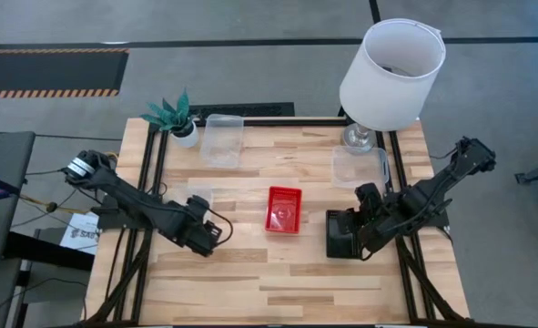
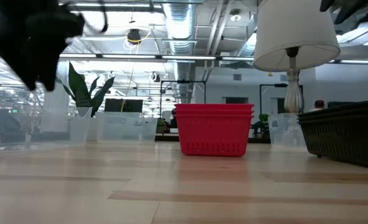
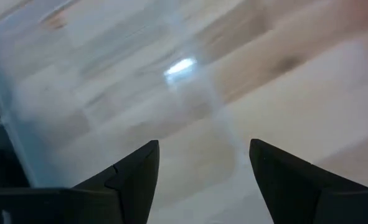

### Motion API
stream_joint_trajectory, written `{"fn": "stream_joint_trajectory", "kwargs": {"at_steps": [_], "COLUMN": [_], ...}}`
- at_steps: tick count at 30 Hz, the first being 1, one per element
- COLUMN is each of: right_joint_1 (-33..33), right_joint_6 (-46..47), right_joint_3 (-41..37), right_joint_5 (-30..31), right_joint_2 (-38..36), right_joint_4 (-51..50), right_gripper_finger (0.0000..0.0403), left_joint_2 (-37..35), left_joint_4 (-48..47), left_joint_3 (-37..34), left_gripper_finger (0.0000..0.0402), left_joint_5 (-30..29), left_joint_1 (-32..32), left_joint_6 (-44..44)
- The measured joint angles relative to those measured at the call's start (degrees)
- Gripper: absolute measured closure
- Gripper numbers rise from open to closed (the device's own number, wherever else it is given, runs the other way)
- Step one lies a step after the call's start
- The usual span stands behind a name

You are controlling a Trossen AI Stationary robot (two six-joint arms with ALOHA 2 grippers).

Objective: Stack baskets by color
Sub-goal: Move the bottom transparent bin to the center of the table

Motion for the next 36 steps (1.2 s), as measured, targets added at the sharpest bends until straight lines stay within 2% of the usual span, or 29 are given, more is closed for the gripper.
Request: {"fn": "stream_joint_trajectory", "kwargs": {"at_steps": [7,18,23,31,36], "right_joint_1": [0.0,0.7,1.9,3.1,3.0], "right_joint_6": [-1.5,-1.7,-1.5,-1.4,-1.4], "right_joint_3": [0.0,0.0,0.0,0.0,0.0], "right_joint_5": [0.0,0.0,0.0,0.0,0.0], "right_joint_2": [0.0,0.0,0.0,0.0,0.0], "right_joint_4": [0.8,1.2,1.3,2.6,3.4], "right_gripper_finger": [0.0239,0.0241,0.0243,0.0249,0.0248], "left_joint_2": [0.0,0.0,0.0,4.6,8.5], "left_joint_4": [1.2,17.3,22.0,35.0,37.3], "left_joint_3": [-5.5,-13.5,-13.5,-12.9,-8.0], "left_gripper_finger": [0.0164,0.0164,0.0164,0.0164,0.0164], "left_joint_5": [1.1,4.5,4.9,11.4,12.5], "left_joint_1": [1.5,3.5,3.5,2.2,1.1], "left_joint_6": [-2.2,-1.5,-2.3,-1.3,-0.6]}}
